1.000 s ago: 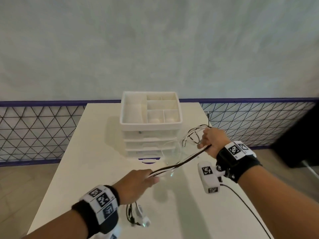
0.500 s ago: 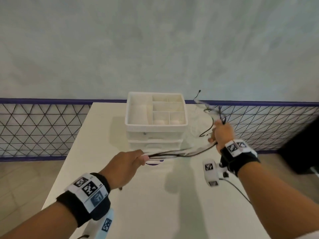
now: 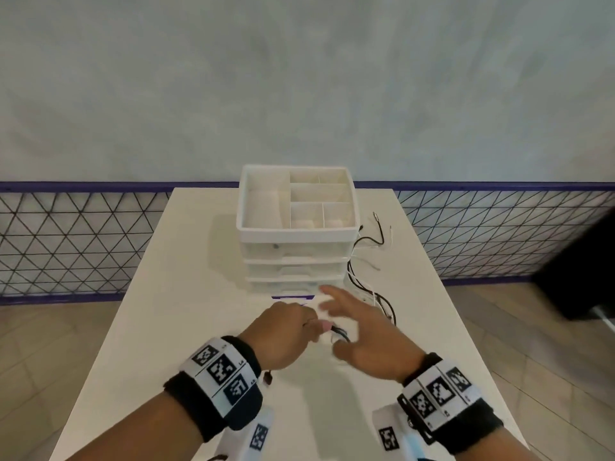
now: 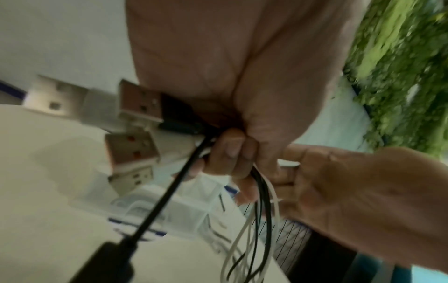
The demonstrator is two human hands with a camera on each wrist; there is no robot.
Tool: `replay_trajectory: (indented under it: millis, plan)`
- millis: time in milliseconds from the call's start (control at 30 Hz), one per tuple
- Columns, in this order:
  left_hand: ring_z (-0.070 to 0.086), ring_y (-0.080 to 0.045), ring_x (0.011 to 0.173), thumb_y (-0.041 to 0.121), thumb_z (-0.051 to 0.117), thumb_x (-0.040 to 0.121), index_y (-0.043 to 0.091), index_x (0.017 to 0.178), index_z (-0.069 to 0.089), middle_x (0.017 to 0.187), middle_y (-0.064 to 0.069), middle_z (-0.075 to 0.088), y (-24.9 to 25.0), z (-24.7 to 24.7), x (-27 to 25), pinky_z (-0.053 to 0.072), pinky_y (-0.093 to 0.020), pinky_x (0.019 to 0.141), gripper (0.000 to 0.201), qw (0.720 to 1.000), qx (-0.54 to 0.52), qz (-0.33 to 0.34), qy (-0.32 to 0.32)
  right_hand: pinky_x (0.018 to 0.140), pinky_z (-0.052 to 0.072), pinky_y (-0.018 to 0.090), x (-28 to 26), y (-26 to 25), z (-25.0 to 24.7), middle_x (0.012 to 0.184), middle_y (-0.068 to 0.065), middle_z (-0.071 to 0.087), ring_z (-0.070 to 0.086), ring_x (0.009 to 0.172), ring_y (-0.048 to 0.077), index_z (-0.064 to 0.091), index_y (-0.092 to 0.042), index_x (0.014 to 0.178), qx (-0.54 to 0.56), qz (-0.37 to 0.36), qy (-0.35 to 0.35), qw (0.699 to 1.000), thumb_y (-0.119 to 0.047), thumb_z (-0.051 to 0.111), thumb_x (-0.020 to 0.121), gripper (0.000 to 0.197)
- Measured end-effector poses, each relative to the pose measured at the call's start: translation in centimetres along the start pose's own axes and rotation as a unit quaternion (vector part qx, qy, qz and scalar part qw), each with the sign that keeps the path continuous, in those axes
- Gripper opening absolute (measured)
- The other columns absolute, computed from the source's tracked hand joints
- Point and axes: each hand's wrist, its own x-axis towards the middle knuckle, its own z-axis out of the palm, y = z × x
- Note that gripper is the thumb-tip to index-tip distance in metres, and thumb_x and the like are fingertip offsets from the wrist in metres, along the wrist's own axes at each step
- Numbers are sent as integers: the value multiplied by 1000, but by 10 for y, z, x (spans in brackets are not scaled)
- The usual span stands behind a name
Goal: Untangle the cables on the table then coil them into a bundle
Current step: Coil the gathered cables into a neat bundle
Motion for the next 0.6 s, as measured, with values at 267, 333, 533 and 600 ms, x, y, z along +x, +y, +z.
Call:
replay_trajectory:
  millis: [267,333,533,600]
  plan:
    - [61,-12,78,63,35,92,26,100,72,89,-4,75,-18,-11,-36,48,-29,78,53,918,-395,-11,44,54,31,20,-1,-16,10,64,-5,63,46,49,12,77,-7,79,240,13,82,967,-2,70,80,9]
    - [64,-20,94,70,32,88,29,101,76,91,-9,72,-26,4,-41,47,-48,100,62,834,-546,-75,8,53,27,29,-2,-15,8,71,13,57,36,57,28,77,-9,81,286,35,81,954,-12,69,72,12]
    - [68,-31,75,77,36,83,7,118,70,100,-18,70,-21,20,-36,60,-40,70,86,671,-732,-103,-49,50,37,22,-11,-18,10,68,-5,65,44,51,10,77,-12,84,297,4,13,955,-21,72,79,12]
    - [59,-20,54,66,44,91,10,107,73,90,-15,71,-14,11,-37,46,-23,42,65,705,-699,-122,-7,51,42,24,-13,-19,10,69,-6,68,45,51,13,77,-17,82,245,5,15,969,-34,72,87,19]
